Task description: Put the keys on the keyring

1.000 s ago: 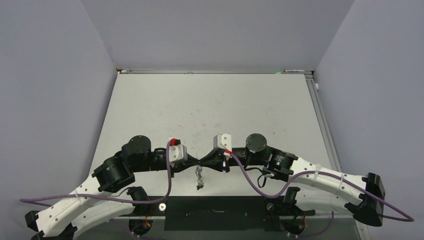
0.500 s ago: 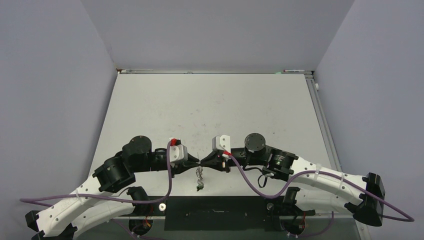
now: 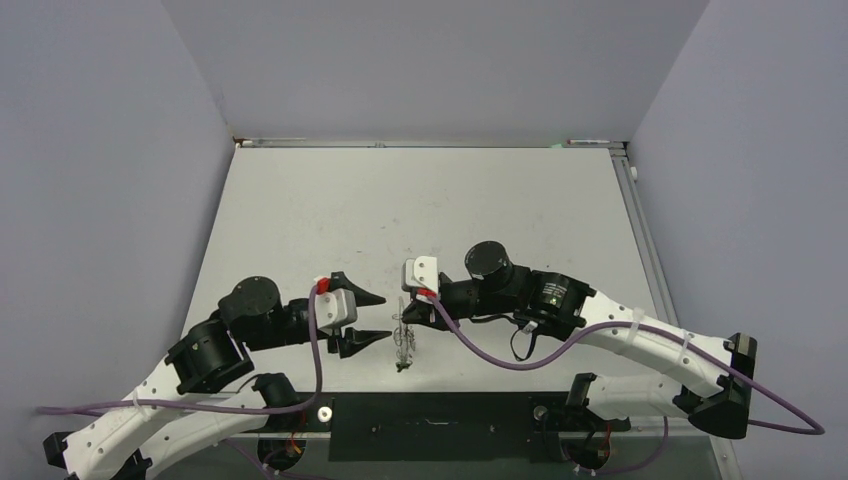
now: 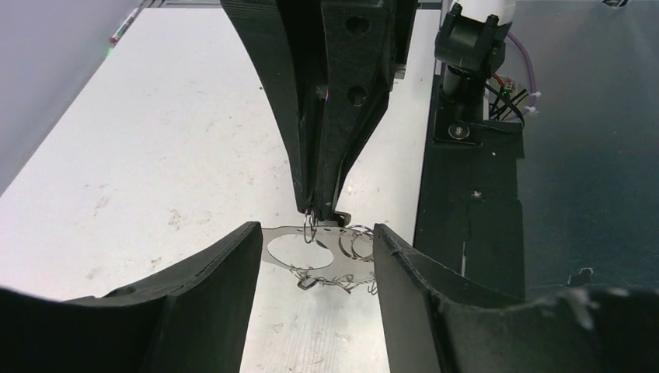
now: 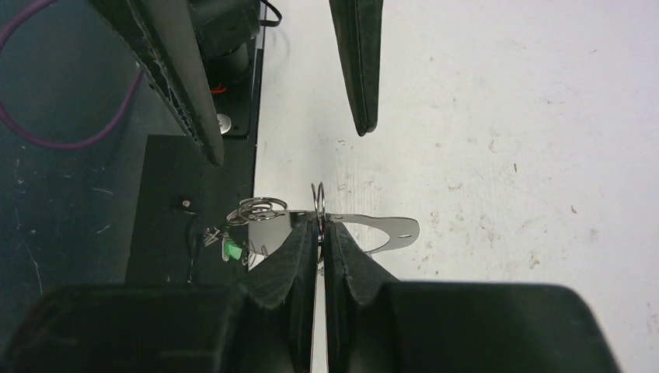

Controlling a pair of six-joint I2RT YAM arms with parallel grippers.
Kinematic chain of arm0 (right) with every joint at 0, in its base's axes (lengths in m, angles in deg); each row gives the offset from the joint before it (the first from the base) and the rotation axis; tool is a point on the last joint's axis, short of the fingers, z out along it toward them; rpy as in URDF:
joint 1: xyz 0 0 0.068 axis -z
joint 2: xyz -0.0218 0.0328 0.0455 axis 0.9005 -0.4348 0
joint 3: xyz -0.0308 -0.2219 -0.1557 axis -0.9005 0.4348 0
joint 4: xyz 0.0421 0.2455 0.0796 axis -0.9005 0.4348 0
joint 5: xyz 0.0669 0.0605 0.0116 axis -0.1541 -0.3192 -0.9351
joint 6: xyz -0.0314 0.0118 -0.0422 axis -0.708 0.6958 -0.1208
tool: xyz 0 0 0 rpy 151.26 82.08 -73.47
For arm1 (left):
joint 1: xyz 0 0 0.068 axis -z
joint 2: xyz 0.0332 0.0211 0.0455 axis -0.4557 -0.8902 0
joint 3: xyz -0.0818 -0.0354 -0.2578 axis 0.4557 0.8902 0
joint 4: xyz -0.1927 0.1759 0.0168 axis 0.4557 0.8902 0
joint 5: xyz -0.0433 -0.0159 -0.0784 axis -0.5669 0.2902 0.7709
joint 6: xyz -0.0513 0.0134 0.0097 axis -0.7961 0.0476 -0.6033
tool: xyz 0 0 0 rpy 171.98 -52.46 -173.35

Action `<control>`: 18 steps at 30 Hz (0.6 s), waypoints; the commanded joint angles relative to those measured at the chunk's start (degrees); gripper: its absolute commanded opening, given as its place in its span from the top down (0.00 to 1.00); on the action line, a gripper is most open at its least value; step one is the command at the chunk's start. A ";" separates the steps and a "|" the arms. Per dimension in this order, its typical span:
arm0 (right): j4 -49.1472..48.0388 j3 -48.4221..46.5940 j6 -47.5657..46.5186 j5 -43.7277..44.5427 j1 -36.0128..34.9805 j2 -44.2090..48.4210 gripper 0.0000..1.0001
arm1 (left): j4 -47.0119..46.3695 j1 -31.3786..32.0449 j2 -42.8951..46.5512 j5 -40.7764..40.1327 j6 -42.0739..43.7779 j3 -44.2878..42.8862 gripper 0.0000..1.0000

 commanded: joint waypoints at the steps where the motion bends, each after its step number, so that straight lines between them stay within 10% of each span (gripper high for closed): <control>1: 11.16 -10.48 -3.64 3.44 -1.63 -2.84 0.95 | 2.21 0.09 -1.83 -3.27 1.50 -4.64 0.49; 18: 29.70 -26.62 -6.25 15.96 -8.22 -10.12 0.95 | 6.81 0.17 -8.48 -4.23 2.88 -10.72 0.50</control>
